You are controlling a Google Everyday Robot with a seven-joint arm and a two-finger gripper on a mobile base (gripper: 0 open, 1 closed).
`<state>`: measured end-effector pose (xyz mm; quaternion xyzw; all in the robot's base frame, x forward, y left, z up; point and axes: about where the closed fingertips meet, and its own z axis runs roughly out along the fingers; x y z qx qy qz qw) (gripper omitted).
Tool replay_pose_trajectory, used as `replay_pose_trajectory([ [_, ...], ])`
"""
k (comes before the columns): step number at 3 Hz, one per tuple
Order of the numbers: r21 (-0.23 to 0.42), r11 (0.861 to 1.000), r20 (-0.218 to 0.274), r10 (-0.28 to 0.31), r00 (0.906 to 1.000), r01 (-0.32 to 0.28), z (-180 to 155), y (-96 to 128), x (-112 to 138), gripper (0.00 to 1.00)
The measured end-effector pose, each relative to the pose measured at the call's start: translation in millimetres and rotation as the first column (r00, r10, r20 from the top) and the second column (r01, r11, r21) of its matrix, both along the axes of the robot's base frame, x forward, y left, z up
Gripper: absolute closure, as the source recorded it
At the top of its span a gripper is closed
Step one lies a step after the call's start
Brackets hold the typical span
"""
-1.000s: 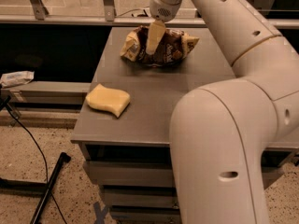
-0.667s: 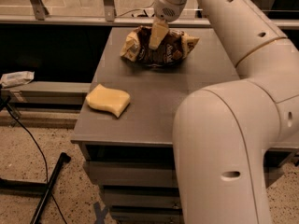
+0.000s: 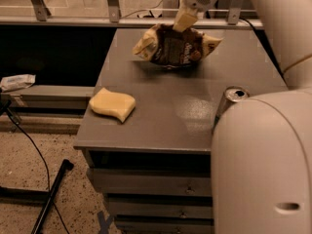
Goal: Move brown chip bag near redbull can
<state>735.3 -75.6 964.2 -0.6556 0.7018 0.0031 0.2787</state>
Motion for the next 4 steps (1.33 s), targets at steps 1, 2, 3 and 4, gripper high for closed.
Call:
replay_pose_trajectory([
  [1,0.058,0.998,0.046,-0.015,0.9988,0.013,27,-70,-44,1.00],
  [2,0.058,0.998,0.046,-0.015,0.9988,0.013,27,-70,-44,1.00],
  [3,0.111,0.994,0.002,0.020,0.9998,-0.020,14,-67,-66,1.00],
  [4,0.151,0.987,-0.028,0.052,0.9982,-0.047,3,-70,-96,1.00],
])
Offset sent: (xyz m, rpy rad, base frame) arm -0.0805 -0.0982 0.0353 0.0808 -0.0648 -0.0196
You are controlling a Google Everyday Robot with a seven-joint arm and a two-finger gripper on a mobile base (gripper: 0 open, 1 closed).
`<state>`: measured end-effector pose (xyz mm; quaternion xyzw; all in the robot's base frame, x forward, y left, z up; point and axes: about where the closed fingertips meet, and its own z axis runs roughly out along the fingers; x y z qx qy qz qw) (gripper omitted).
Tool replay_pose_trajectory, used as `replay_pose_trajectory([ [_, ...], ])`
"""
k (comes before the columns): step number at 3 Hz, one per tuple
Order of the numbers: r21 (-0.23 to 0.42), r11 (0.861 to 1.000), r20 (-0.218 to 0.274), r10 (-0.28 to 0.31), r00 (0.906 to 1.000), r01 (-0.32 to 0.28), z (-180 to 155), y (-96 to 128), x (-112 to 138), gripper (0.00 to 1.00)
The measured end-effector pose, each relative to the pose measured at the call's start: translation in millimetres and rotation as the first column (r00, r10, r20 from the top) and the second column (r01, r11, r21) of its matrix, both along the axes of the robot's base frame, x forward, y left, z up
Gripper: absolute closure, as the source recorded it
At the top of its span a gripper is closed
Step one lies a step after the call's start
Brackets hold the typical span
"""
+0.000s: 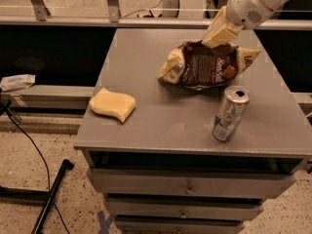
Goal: Move brown chip bag near redbull can
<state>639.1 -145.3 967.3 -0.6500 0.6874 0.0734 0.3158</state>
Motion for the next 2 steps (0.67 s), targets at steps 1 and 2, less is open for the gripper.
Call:
replay_pose_trajectory([
  [1,0.030,0.999,-0.036,0.015,0.9992,-0.014,-10,-9,-32,1.00],
  [2,0.045,0.999,-0.061,0.033,0.9976,-0.030,-18,-15,-57,0.97],
])
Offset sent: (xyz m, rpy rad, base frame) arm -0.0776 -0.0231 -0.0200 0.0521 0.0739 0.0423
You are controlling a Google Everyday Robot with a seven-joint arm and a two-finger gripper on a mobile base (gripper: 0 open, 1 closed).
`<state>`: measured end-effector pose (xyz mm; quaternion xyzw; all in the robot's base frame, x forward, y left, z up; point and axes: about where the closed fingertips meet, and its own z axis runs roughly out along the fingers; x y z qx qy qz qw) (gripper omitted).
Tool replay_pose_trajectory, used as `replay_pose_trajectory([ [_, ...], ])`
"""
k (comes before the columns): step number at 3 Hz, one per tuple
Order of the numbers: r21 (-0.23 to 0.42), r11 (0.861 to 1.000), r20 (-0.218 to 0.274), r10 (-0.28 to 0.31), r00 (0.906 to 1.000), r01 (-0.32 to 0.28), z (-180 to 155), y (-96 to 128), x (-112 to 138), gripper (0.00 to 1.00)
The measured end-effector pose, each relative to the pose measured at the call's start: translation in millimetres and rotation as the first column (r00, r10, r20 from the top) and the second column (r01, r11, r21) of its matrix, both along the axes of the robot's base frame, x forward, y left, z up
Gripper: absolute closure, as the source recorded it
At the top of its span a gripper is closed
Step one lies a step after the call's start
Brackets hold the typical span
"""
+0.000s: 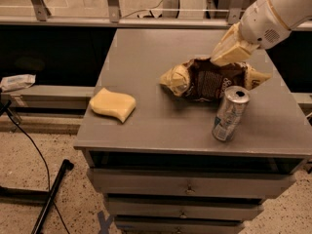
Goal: Move brown chip bag near redbull can
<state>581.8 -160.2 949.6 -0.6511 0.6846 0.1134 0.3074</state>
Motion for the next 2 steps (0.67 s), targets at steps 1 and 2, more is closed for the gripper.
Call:
replay_pose_trajectory([
  [1,0.006,1.000,-0.016,0.007,0.9999,-0.007,-4,-3,-13,0.94],
  [2,0.007,1.000,-0.017,0.008,0.9998,-0.008,-2,-5,-23,1.00],
])
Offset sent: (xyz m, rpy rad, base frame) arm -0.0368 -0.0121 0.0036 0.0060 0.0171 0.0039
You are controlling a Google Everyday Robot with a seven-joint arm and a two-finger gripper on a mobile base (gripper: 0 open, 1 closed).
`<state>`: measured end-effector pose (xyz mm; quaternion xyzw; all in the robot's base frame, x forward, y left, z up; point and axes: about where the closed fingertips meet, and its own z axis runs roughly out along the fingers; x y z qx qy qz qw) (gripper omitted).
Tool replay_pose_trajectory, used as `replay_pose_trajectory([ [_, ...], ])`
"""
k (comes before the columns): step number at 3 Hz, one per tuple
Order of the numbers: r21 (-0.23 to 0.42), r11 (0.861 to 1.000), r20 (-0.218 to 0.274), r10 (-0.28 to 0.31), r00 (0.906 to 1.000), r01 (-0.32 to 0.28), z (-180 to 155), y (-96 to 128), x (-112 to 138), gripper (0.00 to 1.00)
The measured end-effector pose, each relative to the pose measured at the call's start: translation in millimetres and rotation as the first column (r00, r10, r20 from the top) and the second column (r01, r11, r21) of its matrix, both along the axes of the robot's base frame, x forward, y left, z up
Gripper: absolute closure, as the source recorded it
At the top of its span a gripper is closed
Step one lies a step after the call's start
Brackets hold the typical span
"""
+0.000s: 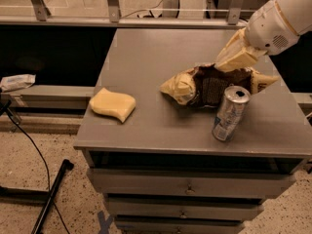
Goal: Move brown chip bag near redbull can
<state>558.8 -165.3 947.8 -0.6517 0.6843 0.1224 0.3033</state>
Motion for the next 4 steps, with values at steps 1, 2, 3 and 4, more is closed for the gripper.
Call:
replay_pose_trajectory([
  [1,0.001,1.000,0.000,0.003,1.0000,-0.003,-1,2,1,0.78],
  [2,0.002,1.000,0.000,0.004,1.0000,-0.004,-2,4,1,0.55],
  [3,0.002,1.000,-0.001,0.007,1.0000,-0.007,-2,5,2,0.31],
  [4,0.012,1.000,-0.016,0.028,0.9995,-0.028,8,13,10,0.02],
])
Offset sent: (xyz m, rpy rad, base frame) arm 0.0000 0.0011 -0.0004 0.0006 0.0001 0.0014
